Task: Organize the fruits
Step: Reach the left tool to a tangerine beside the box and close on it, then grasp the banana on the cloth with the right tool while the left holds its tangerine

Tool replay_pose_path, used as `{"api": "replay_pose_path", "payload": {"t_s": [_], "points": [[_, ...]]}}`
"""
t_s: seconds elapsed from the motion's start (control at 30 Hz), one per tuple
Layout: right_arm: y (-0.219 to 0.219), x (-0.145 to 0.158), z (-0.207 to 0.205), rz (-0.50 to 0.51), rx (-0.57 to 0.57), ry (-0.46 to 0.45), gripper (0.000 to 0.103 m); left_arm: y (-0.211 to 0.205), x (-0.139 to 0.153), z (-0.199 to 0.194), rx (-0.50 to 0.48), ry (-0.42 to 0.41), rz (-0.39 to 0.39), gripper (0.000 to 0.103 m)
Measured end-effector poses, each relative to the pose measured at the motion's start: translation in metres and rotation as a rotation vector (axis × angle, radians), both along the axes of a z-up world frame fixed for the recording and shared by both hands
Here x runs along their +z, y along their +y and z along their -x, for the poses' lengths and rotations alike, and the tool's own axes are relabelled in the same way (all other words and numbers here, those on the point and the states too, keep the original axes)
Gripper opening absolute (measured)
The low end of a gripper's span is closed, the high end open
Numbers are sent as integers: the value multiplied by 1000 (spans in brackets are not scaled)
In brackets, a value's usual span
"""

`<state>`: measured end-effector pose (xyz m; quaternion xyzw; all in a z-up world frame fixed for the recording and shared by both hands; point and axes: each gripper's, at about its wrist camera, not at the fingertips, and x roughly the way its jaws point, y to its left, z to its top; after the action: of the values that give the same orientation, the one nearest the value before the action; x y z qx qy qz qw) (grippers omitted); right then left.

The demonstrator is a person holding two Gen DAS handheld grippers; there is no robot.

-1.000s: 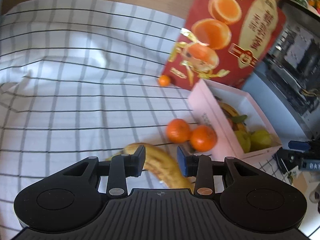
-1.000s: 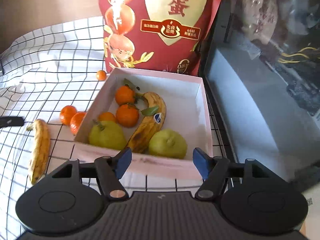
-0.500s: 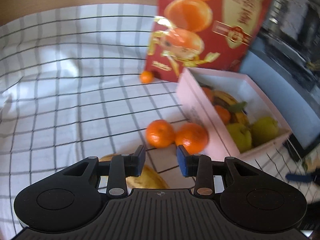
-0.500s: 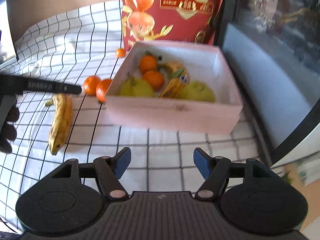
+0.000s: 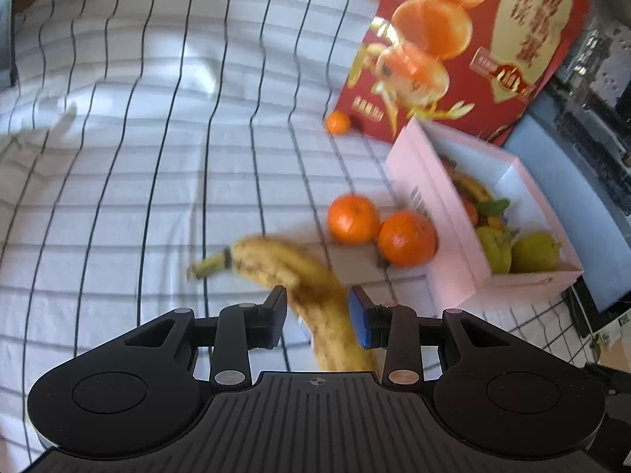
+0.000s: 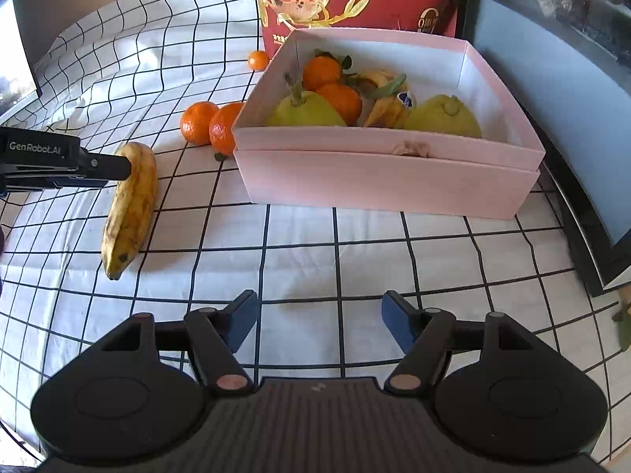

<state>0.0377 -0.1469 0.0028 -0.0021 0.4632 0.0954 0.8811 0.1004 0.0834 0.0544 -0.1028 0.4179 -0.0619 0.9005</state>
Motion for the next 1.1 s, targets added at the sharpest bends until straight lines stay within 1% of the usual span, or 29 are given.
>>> {"api": "replay_pose_path", "payload": {"t_s": [0.07, 0.1, 0.13, 0.17, 0.2, 0.23, 0.3, 0.33, 0.47, 0.5, 0.57, 0.73, 0.87, 1.1], "points": [[1, 0, 1, 7, 9, 0, 74, -5, 12, -5, -59, -71, -42, 39], [0, -1, 1, 8, 11, 0, 75, -10, 16, -10, -131, -104, -62, 39], [0, -1, 2, 9, 15, 0, 77, -15, 17, -17, -211, -119, -79, 39], [1, -2, 2, 10, 21, -1, 79, -19, 17, -24, -272, -118, -100, 43], [1, -2, 2, 15, 27, -3, 80, -24, 15, -34, -324, -105, -134, 43], [3, -2, 2, 23, 35, -6, 81, -27, 13, -41, -354, -98, -166, 42], [5, -3, 3, 40, 55, -8, 84, -32, 8, -54, -393, -89, -226, 41], [6, -4, 4, 49, 62, -10, 85, -34, 6, -60, -410, -79, -242, 41], [7, -5, 5, 49, 65, -12, 91, -37, -5, -77, -428, -42, -266, 41], [7, -5, 5, 49, 65, -11, 92, -37, -7, -81, -428, -37, -268, 44], [8, -7, 5, 50, 69, -10, 97, -37, -10, -86, -431, -27, -248, 46], [8, -10, 8, 50, 69, -18, 102, -39, -11, -103, -413, -22, -228, 46], [8, -10, 9, 49, 71, -21, 103, -33, -12, -113, -387, 4, -167, 47], [8, -10, 9, 48, 57, -18, 103, -13, -18, -123, -347, 81, -15, 48]]}}
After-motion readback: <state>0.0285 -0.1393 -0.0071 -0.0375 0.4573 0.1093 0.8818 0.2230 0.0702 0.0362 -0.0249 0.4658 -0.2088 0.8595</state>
